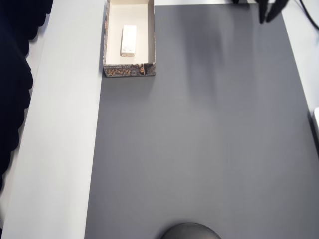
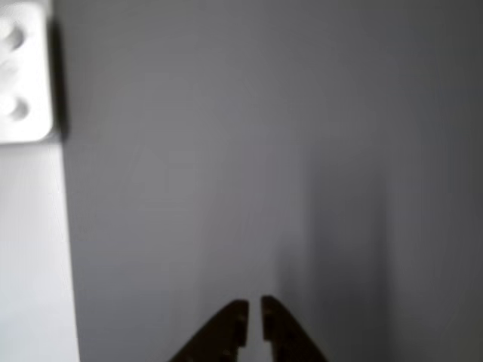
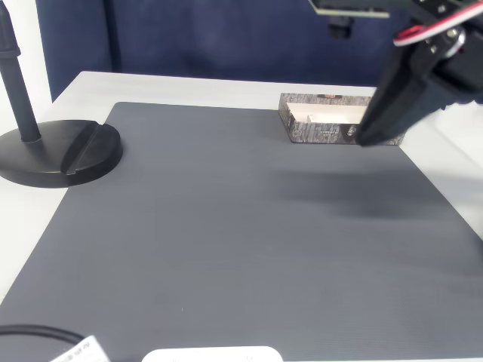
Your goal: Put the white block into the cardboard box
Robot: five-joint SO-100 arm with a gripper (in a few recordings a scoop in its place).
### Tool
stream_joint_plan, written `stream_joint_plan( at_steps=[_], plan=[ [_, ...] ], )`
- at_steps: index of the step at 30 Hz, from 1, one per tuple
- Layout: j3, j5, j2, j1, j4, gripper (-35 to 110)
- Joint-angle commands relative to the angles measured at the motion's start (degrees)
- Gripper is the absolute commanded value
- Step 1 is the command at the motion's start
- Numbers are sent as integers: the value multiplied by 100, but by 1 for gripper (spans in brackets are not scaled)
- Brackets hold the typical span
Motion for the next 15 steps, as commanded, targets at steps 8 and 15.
stream_joint_plan(
  at_steps=[8, 15],
  plan=[
    [1688, -193, 1644, -598, -185, -2],
    [2575, -334, 2215, -606, -756, -2]
  ],
)
